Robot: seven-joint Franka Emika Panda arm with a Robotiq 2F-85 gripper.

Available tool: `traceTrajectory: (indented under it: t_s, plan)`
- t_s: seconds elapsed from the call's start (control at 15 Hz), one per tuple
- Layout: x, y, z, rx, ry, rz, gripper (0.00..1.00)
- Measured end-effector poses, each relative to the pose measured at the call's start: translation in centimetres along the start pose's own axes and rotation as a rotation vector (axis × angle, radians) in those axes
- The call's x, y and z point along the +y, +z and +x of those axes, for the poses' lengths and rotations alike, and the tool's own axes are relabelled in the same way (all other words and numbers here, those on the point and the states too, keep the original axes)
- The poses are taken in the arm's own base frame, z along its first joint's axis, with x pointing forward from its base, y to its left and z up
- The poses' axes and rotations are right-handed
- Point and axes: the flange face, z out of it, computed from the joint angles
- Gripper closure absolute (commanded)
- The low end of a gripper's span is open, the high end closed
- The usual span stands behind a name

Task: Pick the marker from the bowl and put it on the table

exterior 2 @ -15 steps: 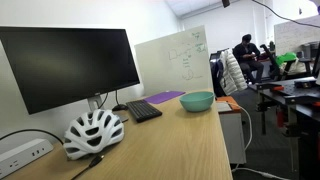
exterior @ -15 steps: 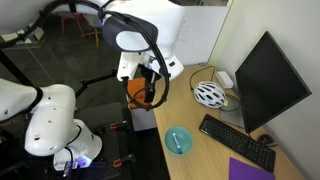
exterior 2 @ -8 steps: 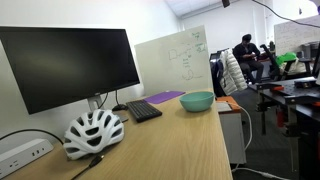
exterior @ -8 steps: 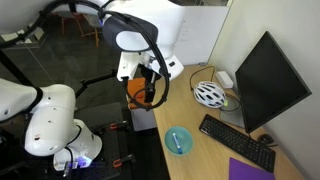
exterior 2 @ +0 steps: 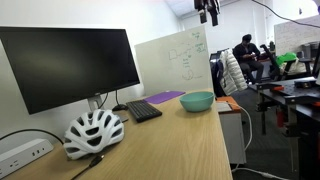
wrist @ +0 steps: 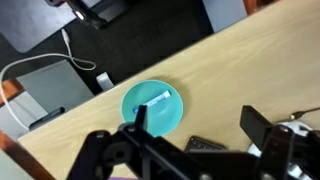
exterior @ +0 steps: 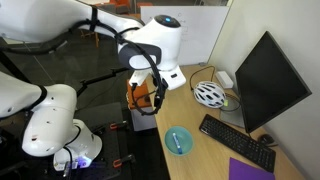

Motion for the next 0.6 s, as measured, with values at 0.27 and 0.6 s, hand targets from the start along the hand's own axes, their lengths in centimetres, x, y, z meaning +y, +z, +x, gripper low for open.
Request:
traceTrajectory:
  t_s: [0.27,0.6]
  plan:
    - [1.2,6.1,3.5,0.063,0.211,-0.006,0.0]
    - [4.7,11.8,7.2,0.127,0.48,-0.055,0.0]
